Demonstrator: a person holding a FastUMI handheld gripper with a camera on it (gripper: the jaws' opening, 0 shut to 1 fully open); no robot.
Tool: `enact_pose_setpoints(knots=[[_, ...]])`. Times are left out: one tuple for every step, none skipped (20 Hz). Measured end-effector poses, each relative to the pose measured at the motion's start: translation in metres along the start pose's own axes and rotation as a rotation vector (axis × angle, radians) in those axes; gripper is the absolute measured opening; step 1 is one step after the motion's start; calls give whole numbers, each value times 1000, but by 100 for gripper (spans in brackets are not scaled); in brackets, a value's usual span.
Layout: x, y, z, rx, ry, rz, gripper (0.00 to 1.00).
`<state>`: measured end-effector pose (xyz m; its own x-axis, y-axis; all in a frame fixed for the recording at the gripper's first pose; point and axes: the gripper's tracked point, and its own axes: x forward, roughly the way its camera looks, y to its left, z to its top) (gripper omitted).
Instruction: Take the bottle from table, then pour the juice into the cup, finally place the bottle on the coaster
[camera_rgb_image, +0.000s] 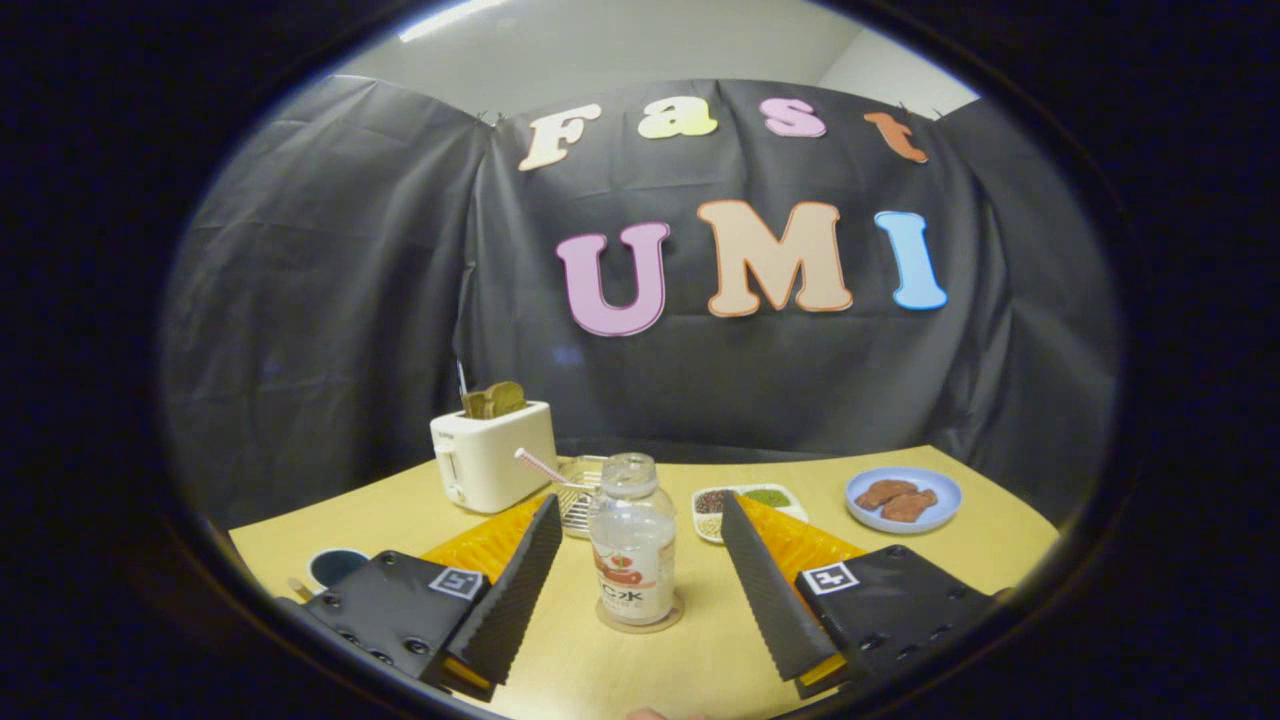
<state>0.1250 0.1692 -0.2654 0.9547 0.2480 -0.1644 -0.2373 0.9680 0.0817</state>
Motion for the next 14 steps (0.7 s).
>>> enact_pose_setpoints(knots=[[-11, 0, 12, 8, -16, 5, 99], [-22, -3, 23, 13, -30, 9, 99], [-33, -5, 32, 19, -41, 9, 99], [-43, -9, 41, 25, -52, 8, 98], [-51, -13, 49, 32, -59, 3, 98], [-60, -18, 57, 41, -62, -4, 98], [-68, -24, 63, 48, -61, -15, 98], [-75, -30, 69, 53, -57, -25, 98], [-81, -36, 74, 52, -53, -35, 98], [-86, -44, 78, 45, -49, -53, 98], [-92, -54, 82, 36, -45, -78, 98], [-98, -64, 86, 26, -44, -102, 98], [-103, -71, 93, 19, -47, -123, 98], [-107, -78, 99, 12, -51, -139, 98]])
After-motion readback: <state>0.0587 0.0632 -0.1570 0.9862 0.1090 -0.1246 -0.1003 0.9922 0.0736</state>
